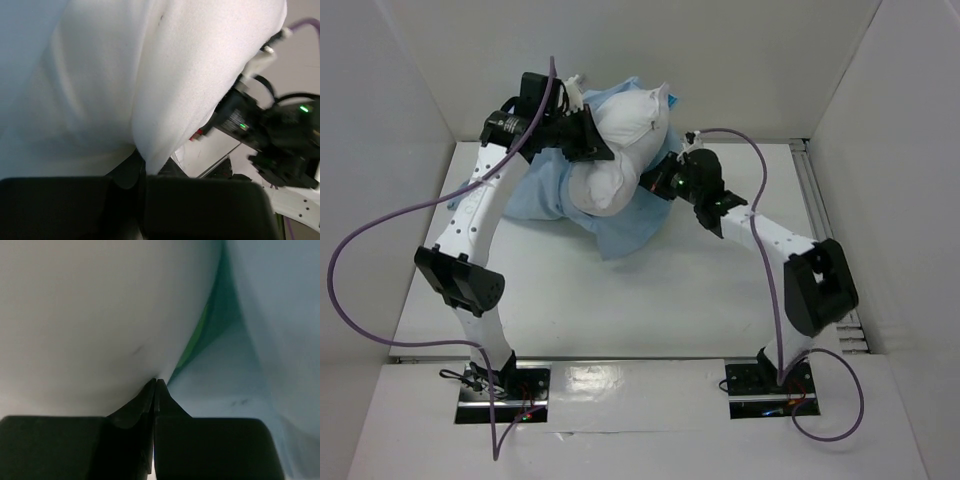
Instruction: Put the pillow into the pillowcase
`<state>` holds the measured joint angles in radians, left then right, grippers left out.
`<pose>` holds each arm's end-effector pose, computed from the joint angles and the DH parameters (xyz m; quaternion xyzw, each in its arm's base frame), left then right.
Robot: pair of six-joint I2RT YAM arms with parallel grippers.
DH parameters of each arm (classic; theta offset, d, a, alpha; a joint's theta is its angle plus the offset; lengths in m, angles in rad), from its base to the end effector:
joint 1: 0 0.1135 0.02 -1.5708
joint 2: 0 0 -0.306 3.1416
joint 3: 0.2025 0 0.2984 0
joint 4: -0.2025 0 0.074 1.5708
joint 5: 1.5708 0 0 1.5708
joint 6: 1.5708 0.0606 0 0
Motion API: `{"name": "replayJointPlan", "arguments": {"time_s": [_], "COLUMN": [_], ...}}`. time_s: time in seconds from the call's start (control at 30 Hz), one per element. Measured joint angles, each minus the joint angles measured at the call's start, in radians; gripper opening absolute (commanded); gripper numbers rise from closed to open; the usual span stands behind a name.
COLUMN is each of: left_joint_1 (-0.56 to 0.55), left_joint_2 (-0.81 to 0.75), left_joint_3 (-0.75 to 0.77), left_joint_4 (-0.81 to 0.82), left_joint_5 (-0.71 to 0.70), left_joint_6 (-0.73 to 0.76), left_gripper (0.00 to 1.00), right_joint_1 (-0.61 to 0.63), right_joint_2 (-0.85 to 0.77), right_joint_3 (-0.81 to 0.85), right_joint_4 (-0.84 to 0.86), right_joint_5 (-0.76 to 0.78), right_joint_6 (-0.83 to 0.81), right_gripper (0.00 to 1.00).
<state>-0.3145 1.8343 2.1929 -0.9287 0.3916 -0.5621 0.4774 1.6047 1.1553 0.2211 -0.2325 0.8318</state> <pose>0.4320 -0.1648 0.4976 -0.0137 0.8656 -0.3543 0.3536 0.3926 0.2188 0.3163 0.0661 0.7783 0.4482 0.4348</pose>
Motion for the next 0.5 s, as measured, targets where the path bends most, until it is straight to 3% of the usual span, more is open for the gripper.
{"name": "replayJointPlan", "arguments": {"time_s": [0.17, 0.23, 0.5], "left_joint_1": [0.0, 0.0, -0.002], "left_joint_2": [-0.007, -0.016, -0.031], "left_joint_3": [-0.032, -0.049, -0.105], "left_joint_4": [0.022, 0.025, 0.05], "left_joint_5": [0.016, 0.023, 0.057], "left_joint_6": [-0.019, -0.019, -0.036], "left_gripper": [0.0, 0.0, 0.0], "right_joint_1": [-0.007, -0.012, -0.019], "right_joint_2": [0.263, 0.35, 0.373], "right_joint_3": [0.121, 0.157, 0.184], "right_joint_4": [0.052, -0.004, -0.18], "right_joint_5": [0.02, 0.046, 0.152], "right_joint_6": [0.023, 0.022, -0.02], "right_gripper": [0.0, 0.0, 0.0]}}
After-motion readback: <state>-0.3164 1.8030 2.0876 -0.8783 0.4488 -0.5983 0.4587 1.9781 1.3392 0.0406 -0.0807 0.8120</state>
